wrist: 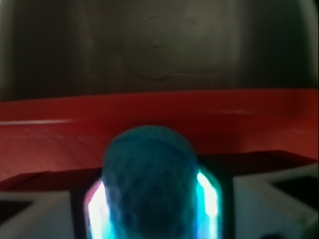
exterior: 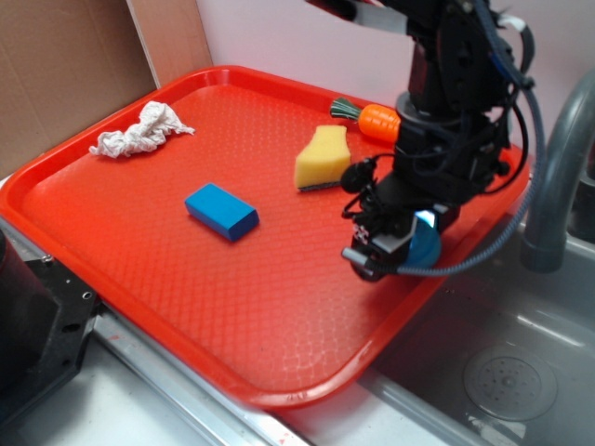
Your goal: Grab the blue ball.
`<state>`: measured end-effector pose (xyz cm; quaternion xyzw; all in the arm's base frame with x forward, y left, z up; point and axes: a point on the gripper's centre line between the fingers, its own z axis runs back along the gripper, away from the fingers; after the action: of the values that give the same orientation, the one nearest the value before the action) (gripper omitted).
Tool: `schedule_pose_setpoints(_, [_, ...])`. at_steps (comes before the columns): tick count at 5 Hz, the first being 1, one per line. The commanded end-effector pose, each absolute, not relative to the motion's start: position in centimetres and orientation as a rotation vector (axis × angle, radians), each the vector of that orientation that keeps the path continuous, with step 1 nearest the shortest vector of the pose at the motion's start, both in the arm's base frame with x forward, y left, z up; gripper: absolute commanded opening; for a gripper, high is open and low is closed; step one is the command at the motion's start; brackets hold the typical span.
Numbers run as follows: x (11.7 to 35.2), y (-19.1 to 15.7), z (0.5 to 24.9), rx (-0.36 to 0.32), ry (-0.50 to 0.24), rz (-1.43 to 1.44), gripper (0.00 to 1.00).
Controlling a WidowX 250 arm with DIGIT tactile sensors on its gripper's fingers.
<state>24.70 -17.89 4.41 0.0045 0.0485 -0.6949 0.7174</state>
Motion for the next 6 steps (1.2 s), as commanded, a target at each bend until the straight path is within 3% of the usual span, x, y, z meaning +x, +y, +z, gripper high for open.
schedule_pose_setpoints(1, [19.6, -13.0, 16.2, 0.177, -0.001, -1.121, 0.0])
schedule_pose_setpoints(3, [16.5, -6.6, 16.7, 0.087, 0.119, -0.631, 0.0])
schedule_pose_setpoints(4, [15.9, -3.9, 16.8, 0.092, 0.08, -0.378, 0.0])
schedule_pose_setpoints(5, [15.9, -1.4, 17.3, 0.123, 0.095, -0.126, 0.0])
schedule_pose_setpoints(6, [15.9, 0.5, 17.4, 0.15, 0.02, -0.003, 0.0])
